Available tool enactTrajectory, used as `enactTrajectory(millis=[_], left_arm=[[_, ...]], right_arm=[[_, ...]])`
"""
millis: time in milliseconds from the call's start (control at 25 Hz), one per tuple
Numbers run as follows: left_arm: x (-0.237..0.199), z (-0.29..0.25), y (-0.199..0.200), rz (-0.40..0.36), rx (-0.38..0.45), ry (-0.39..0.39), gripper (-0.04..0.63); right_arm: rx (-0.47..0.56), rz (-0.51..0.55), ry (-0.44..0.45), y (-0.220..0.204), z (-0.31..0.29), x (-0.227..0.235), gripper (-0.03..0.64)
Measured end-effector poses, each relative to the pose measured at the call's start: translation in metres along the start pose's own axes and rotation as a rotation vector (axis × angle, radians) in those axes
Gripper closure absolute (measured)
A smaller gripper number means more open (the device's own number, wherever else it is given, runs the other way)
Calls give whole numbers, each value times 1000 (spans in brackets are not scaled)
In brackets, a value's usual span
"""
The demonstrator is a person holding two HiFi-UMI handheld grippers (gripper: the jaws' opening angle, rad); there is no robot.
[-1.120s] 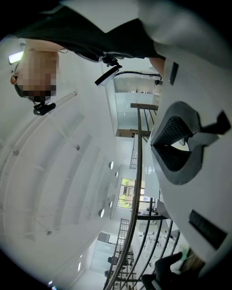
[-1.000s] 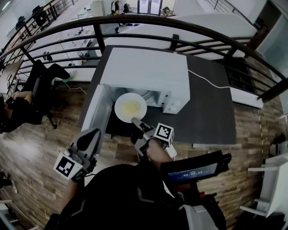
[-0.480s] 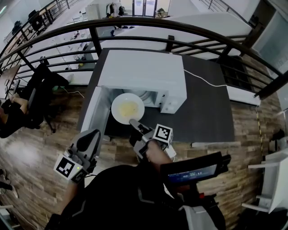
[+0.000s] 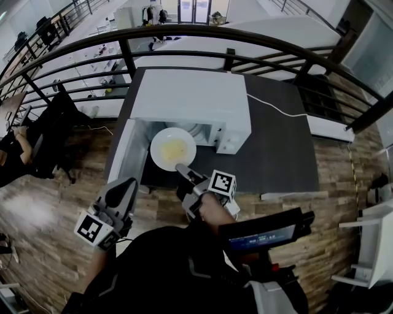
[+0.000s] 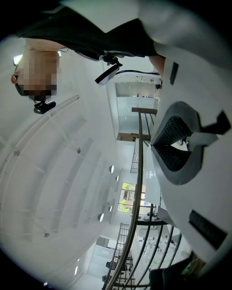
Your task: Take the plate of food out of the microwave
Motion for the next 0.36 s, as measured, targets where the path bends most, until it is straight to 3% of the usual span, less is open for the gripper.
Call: enactTrajectory(millis=[360], left_arm=[[2,-4,-4,0,4,-6,591]], right_arm=[[-9,6,14,2,2,-5,601]])
Point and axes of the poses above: the fingertips, and each gripper's own axes: z backward along the fingers, x to its right, y out of its top, the point moved 3 cm from there along z, backward along the fingers, and after that the axes turned 15 degrees about x, right-handed, at the moved point
